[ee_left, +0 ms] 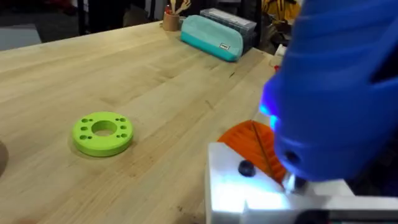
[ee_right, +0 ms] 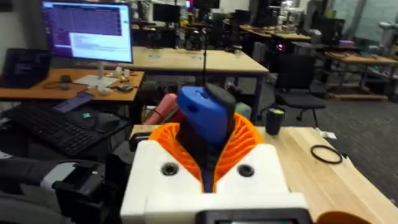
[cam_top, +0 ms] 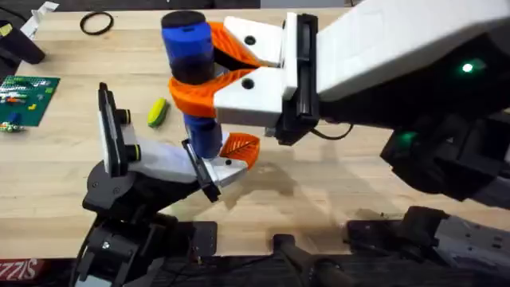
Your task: Pick up the gripper from the table and insert it into the empty holder that is missing its gripper. Then pick up a screw, insert it into the mounting hole, and use the screwdriver to tighten it. Finally, clean up the table by picking up the vegetable and placing it into the bucket.
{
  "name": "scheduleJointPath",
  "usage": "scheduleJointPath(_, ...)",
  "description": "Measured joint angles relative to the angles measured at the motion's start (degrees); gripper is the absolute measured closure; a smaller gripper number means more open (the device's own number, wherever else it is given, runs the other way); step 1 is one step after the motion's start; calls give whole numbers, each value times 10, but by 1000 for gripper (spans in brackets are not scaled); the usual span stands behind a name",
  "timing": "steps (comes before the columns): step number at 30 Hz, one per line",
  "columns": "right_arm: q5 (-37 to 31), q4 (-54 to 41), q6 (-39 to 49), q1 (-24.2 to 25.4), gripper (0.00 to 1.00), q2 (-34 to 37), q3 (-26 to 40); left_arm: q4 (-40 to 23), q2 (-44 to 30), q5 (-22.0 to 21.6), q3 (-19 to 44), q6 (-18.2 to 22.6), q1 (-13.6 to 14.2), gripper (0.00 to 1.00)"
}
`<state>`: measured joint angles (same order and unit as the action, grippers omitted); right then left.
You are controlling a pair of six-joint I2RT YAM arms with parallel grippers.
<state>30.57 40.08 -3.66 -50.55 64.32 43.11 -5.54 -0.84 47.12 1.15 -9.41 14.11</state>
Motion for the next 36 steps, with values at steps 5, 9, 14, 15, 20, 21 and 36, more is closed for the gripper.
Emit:
scheduleJointPath(5, 27, 1, -1, 18, 958, 2, 9, 0, 0, 0, 0, 0, 0, 989)
scheduleJointPath(9, 36, 2, 0, 35, 958, 2, 11, 0, 0, 0, 0, 0, 0, 989)
scheduleJointPath(14, 50, 2, 2, 45, 958, 2, 11, 0, 0, 0, 0, 0, 0, 989)
scheduleJointPath(15, 51, 2, 2, 45, 958, 2, 11, 0, 0, 0, 0, 0, 0, 989)
scheduleJointPath(20, 56, 1, 7, 45, 956, 2, 11, 0, 0, 0, 0, 0, 0, 989)
scheduleJointPath(21, 56, 1, 7, 45, 957, 2, 11, 0, 0, 0, 0, 0, 0, 989)
scheduleJointPath(36, 58, -17, 35, 50, 956, 2, 11, 0, 0, 0, 0, 0, 0, 989)
